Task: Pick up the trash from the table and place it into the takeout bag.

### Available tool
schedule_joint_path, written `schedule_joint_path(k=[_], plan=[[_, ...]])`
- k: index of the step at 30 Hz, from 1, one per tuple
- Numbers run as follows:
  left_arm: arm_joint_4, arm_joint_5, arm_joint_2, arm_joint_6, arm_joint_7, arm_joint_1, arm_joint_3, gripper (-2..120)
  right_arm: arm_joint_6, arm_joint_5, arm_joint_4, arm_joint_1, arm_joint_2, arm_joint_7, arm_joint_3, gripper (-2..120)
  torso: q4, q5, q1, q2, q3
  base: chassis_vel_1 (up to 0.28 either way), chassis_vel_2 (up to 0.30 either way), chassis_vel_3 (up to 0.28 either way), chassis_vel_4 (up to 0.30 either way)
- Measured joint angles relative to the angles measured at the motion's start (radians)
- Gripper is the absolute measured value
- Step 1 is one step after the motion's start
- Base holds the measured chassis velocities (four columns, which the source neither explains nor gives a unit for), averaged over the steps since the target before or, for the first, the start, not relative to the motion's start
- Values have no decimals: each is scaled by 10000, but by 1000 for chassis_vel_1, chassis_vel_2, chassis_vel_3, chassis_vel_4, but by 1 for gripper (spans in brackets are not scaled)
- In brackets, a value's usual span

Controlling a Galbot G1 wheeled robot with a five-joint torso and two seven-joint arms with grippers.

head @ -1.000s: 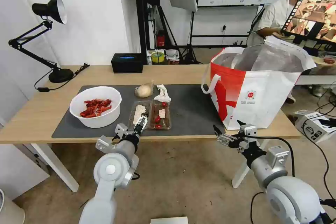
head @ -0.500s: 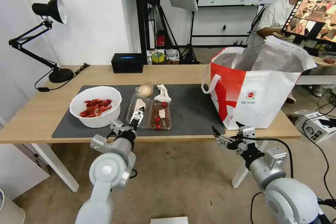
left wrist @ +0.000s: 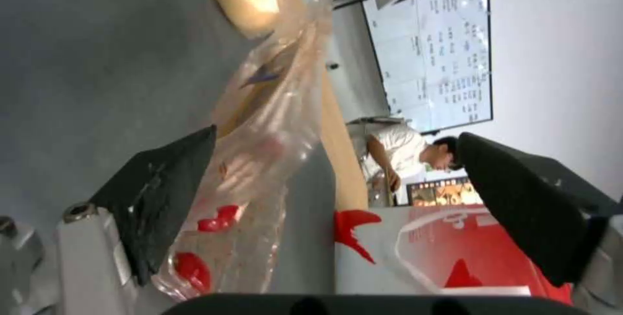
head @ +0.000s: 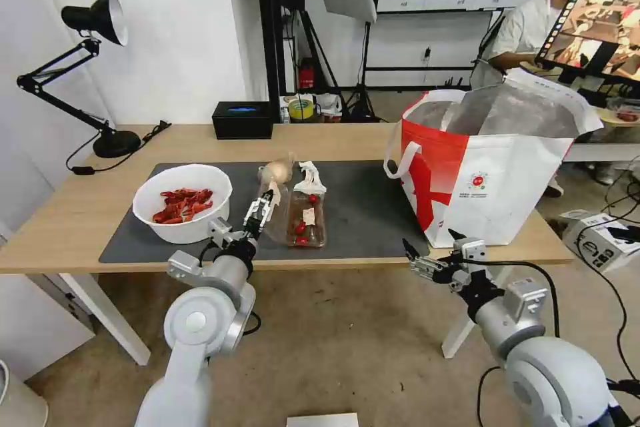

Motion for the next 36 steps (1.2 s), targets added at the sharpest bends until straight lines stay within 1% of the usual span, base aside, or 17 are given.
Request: schedule_joint_path(k=[8, 11, 15, 19, 23, 24, 25, 26, 27, 29, 30, 31, 32, 33, 34, 35, 36], plan=[[407, 0, 47, 16, -1, -585, 545, 100, 0, 5, 23, -131, 95, -2, 162, 100, 0, 0, -1, 0, 0, 0, 0, 0, 0], [458, 0, 49, 16, -9, -645, 619, 100, 0, 4, 33, -162, 112, -2, 194, 100, 0, 0, -1, 0, 0, 0, 0, 0, 0], [571, 5, 25, 21, -59, -804, 981, 100, 18, -3, 98, -324, 170, -9, 349, 100, 0, 0, -1, 0, 0, 0, 0, 0, 0], [606, 30, -9, 33, -62, -871, 1163, 100, 31, -8, 144, -411, 206, -20, 417, 100, -1, 0, -1, 0, -1, 0, 0, 0, 0], [719, 349, 105, 135, 91, -932, 1296, 100, 40, -12, 174, -460, 250, -28, 450, 100, 0, -2, -1, 0, 0, 0, 0, 0, 0], [760, 609, 230, 219, 289, -940, 1373, 100, 42, -13, 175, -464, 266, -29, 453, 100, 0, -2, -1, 0, 0, 0, 0, 0, 0], [808, 1018, 428, 295, 640, -954, 1493, 100, 49, -13, 176, -464, 277, -32, 453, 100, 1, -2, -1, 0, 0, 0, 0, 0, 0], [808, 1018, 428, 295, 640, -954, 1493, 100, 49, -13, 176, -464, 277, -32, 453, 100, 1, -2, -1, 0, 0, 0, 0, 0, 0], [836, 1304, 557, 343, 876, -966, 1557, 100, 55, -13, 176, -464, 279, -33, 455, 100, 0, -2, -1, 0, 0, 0, 0, 0, 0], [971, 2475, 1018, 492, 1597, -1052, 1792, 95, 91, 48, 172, -434, 282, -34, 454, 100, 0, -2, -1, 0, -1, 0, 0, 0, 0], [971, 2475, 1018, 492, 1597, -1052, 1792, 95, 91, 48, 172, -434, 282, -34, 454, 100, 0, -2, -1, 0, -1, 0, 0, 0, 0], [1049, 3165, 1263, 523, 2033, -1090, 1893, 93, 119, 159, 165, -411, 277, -32, 449, 100, 0, -3, -1, 0, -1, 0, 0, 0, 0], [1194, 4221, 1545, 530, 2639, -1128, 1991, 88, 147, 294, 155, -379, 262, -19, 436, 100, 1, -1, -1, 0, -1, 0, 0, 0, 0], [1495, 6209, 2059, 477, 3684, -1177, 2190, 78, 190, 468, 132, -312, 216, -2, 423, 100, 1, -3, -2, 0, -1, 0, 0, 0, 0], [1495, 6209, 2059, 477, 3684, -1177, 2190, 78, 190, 468, 132, -312, 216, -2, 423, 100, 1, -3, -2, 0, -1, 0, 0, 0, 0], [1830, 7872, 2634, 241, 4690, -1223, 2364, 65, 223, 551, 85, -197, 167, 10, 418, 100, 1, -2, -1, 0, -2, 0, 0, 0, 0], [2055, 8667, 2987, 72, 5277, -1261, 2388, 55, 248, 565, 41, -123, 131, 11, 405, 100, 1, -3, -1, 0, -1, 0, 0, 0, 0]])
